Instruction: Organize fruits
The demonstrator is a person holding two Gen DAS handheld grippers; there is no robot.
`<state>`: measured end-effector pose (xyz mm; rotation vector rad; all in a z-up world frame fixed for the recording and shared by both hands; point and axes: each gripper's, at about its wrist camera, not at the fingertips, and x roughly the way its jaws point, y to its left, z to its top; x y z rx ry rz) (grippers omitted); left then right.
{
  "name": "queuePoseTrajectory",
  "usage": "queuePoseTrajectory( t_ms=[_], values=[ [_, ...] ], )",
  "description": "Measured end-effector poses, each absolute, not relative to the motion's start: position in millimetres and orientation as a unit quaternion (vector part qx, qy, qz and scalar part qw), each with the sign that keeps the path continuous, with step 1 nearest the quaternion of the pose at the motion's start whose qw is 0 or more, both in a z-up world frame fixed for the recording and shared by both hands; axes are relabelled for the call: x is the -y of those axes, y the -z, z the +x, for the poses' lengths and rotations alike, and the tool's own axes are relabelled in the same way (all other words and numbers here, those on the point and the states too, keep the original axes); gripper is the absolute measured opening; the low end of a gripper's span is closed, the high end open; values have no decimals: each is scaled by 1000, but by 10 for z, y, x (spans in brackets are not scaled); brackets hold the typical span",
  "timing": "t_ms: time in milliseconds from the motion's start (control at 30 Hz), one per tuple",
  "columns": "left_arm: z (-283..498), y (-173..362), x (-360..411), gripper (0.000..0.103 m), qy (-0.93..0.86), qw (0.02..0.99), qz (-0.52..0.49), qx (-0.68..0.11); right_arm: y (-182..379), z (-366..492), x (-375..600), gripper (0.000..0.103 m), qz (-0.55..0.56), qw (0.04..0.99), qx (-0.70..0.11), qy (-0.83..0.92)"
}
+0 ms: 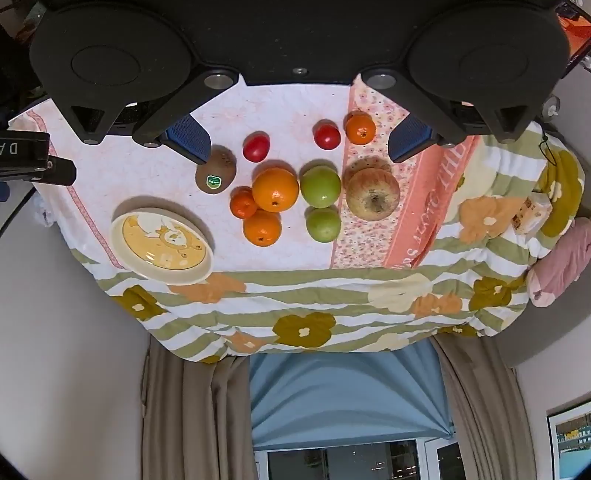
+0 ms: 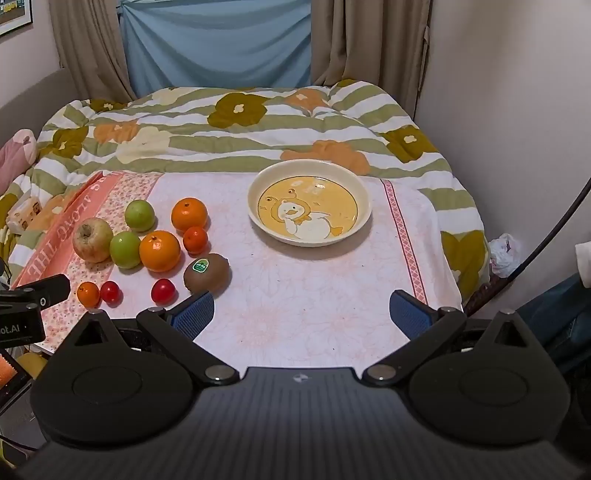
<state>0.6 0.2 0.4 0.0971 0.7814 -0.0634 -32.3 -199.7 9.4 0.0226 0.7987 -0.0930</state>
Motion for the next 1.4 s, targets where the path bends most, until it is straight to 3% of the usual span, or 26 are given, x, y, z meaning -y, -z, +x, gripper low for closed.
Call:
queuePoseTrajectory(
  t_ms=[1400],
  values=[
    [80, -18, 24, 103, 20, 928, 44, -370, -78, -263, 2014, 103, 10, 919, -392, 44]
  ],
)
